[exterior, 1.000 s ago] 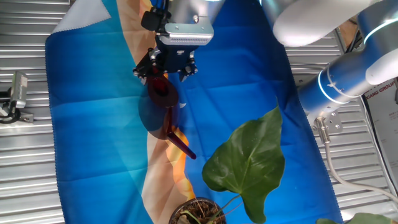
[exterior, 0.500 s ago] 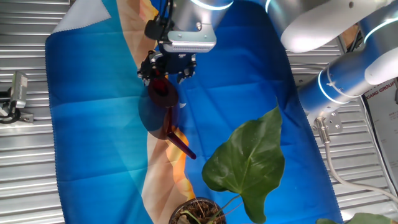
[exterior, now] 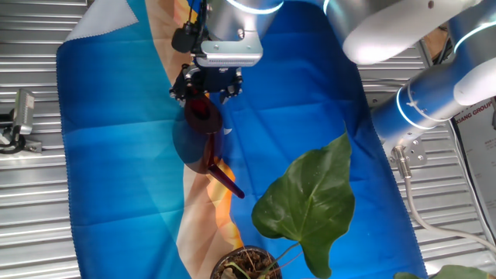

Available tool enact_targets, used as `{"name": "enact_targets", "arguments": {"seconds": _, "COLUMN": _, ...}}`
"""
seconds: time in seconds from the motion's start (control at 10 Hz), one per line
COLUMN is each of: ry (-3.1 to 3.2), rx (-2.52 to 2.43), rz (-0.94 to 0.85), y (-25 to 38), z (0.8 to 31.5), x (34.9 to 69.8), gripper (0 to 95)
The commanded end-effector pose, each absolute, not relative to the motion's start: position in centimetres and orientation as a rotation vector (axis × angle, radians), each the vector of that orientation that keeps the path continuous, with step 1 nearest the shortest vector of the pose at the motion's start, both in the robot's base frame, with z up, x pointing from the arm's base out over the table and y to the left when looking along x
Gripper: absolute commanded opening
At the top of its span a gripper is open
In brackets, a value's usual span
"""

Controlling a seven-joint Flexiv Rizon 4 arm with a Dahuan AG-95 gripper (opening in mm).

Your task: Water the plant

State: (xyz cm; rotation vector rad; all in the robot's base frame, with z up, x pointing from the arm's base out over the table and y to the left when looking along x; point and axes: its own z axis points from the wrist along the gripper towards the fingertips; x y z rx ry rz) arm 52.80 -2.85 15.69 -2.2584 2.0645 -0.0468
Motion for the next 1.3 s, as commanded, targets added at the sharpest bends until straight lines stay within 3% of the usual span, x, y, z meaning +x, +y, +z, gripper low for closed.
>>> {"name": "enact_targets", "arguments": {"seconds": 0.1, "ry": 2.074, "rx": -2.261, "rz": 0.014, "y": -2.81, "z": 15.45, "x": 52.9, "gripper": 76.0}}
{"name": "enact_targets", "arguments": {"seconds": 1.3, "ry": 2.078, "rx": -2.271, "rz": 0.047, "y": -2.7, "z": 14.72, "x": 53.16, "gripper": 76.0}}
